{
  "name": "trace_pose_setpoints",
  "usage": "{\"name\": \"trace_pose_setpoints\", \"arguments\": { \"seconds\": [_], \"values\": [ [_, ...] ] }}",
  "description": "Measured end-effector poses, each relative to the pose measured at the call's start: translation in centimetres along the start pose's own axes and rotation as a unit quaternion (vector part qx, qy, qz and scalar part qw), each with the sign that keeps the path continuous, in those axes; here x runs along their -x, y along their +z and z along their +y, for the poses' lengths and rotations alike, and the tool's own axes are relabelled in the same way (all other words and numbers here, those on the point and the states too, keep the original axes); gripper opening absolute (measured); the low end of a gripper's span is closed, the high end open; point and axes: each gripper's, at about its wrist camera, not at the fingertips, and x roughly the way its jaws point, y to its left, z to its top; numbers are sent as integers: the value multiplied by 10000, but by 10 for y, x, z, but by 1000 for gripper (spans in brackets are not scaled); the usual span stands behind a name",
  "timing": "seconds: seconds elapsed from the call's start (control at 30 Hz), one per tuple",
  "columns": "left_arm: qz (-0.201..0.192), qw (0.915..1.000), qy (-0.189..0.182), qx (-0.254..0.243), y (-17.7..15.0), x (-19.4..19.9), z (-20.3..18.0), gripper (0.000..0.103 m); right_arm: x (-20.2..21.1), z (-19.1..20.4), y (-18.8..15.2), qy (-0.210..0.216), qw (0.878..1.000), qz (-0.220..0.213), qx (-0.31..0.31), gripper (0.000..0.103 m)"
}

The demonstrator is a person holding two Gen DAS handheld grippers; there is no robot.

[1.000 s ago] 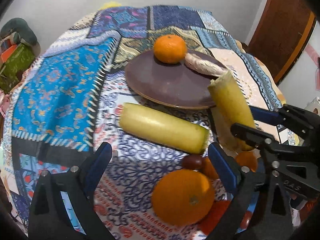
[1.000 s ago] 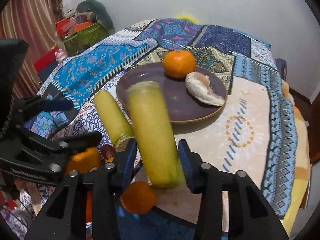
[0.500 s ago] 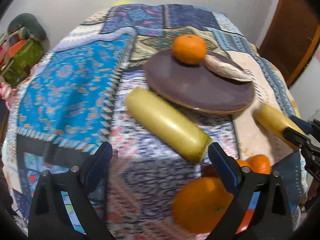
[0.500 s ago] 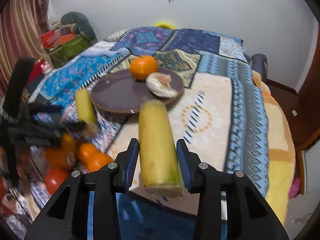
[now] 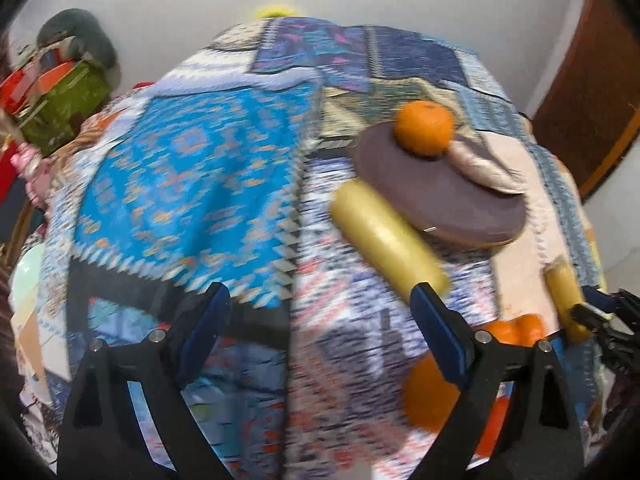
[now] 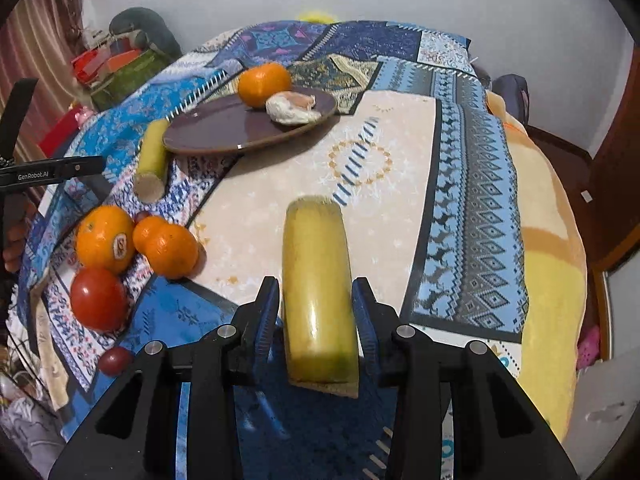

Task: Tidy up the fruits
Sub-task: 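Grasp the thinner yellow cylinder with the left gripper while the right gripper holds the thicker one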

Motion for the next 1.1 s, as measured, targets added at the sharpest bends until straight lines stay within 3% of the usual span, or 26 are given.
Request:
{"name": "trace_pose_setpoints", "arguments": {
  "seconds": [0.2, 0.27, 0.33, 0.4, 0.53, 0.67, 0.83, 1.1],
  "values": [
    [396, 9982, 24, -439, 10, -44, -49, 95, -10, 2, 6, 13, 10000, 26, 13, 42],
    [580, 9975, 74, -405, 10, -58, -51, 95, -17, 1, 5, -10, 9999, 110, -3, 42],
    [503, 9978, 156, -390, 10, -62, -50, 92, -20, 1, 4, 19, 9999, 146, -20, 43],
    [396, 9982, 95, -439, 9, -60, -51, 84, -20, 1, 3, 54, 9999, 107, 0, 45],
    [302, 9984, 24, -468, 5, -51, -47, 53, -27, -2, 4, 131, 9998, 125, -109, 45],
    [299, 9989, -93, -358, -2, -44, -29, 42, -27, -1, 4, 117, 9997, 58, -191, 42],
    [325, 9989, -154, -302, -15, -30, -14, 36, -23, -6, 0, 245, 9990, 62, -368, 37],
    [453, 9962, -247, -707, -49, -8, -9, 36, -16, -2, -7, 265, 9989, 61, -394, 36]
  ]
}}
